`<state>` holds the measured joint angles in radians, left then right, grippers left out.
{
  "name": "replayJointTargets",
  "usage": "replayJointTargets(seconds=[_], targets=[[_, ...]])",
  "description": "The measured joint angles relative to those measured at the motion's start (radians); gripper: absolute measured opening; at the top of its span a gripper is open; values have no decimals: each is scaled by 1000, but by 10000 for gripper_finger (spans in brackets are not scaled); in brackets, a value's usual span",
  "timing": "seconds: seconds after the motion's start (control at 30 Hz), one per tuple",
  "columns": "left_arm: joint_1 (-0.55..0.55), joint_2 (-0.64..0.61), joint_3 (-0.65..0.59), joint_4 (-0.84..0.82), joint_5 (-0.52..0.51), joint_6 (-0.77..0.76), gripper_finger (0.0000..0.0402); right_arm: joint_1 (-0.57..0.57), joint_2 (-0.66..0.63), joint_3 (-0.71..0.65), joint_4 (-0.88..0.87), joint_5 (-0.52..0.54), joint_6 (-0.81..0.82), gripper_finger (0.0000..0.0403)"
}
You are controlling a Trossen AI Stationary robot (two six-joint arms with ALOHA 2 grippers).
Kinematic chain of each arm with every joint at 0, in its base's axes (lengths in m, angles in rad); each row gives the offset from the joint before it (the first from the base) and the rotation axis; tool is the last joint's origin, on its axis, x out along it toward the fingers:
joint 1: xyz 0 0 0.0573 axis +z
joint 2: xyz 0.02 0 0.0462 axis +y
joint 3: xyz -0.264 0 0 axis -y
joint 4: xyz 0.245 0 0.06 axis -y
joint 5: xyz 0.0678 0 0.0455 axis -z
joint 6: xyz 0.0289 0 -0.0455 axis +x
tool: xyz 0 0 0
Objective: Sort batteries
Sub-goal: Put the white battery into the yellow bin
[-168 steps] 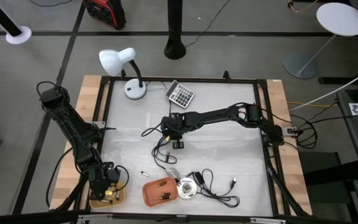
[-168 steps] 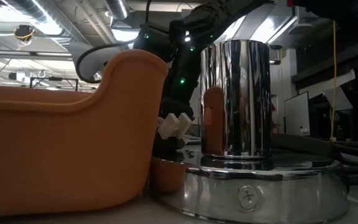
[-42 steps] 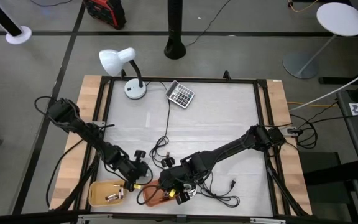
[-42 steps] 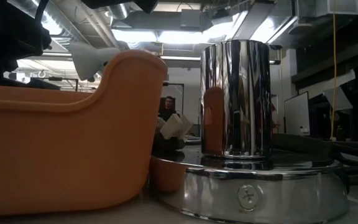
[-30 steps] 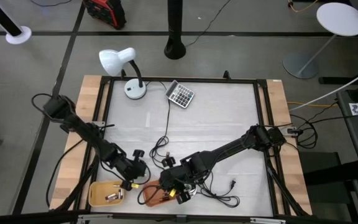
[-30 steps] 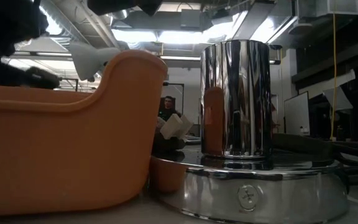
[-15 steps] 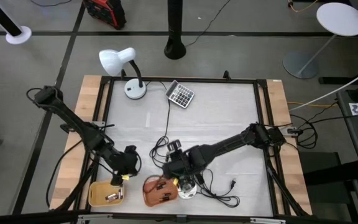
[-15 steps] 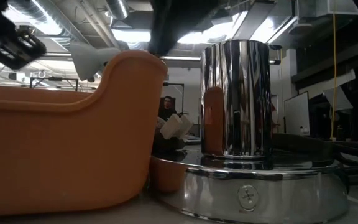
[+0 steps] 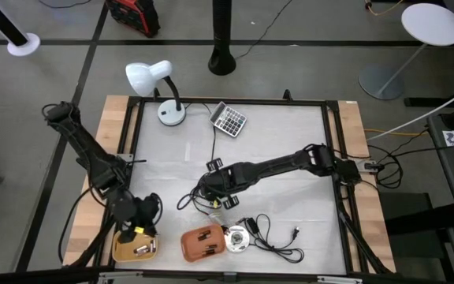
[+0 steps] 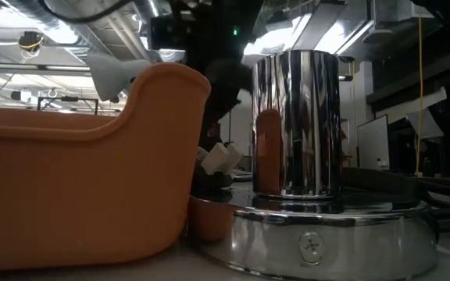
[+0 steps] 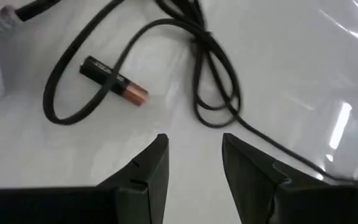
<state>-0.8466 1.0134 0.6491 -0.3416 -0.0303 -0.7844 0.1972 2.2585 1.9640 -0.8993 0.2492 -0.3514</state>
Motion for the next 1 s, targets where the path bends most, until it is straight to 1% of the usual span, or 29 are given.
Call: replayJointTargets(seconds=[0.13,0.33,0.47,0.57,0.67,0.77,0.9,1.0], targets=[[-64,0,0,0,-2,-95,34,-2,0,-27,66,-69,-67,145],[-148,0,0,1,-2,-255,28,6,0,-65,155,-90,-147,145],[-183,0,0,1,-15,-359,33,5,0,-104,180,-93,-155,145],[-200,0,0,1,-31,-406,35,5,0,-124,204,-96,-155,145],[-213,0,0,1,-33,-445,31,10,0,-140,241,-137,-155,145],[-238,0,0,2,-33,-525,28,16,0,-163,270,-148,-155,145],[-280,0,0,1,-33,-619,34,26,4,-171,296,-156,-159,145],[-308,1,0,1,-33,-656,38,29,6,-174,317,-164,-178,145]])
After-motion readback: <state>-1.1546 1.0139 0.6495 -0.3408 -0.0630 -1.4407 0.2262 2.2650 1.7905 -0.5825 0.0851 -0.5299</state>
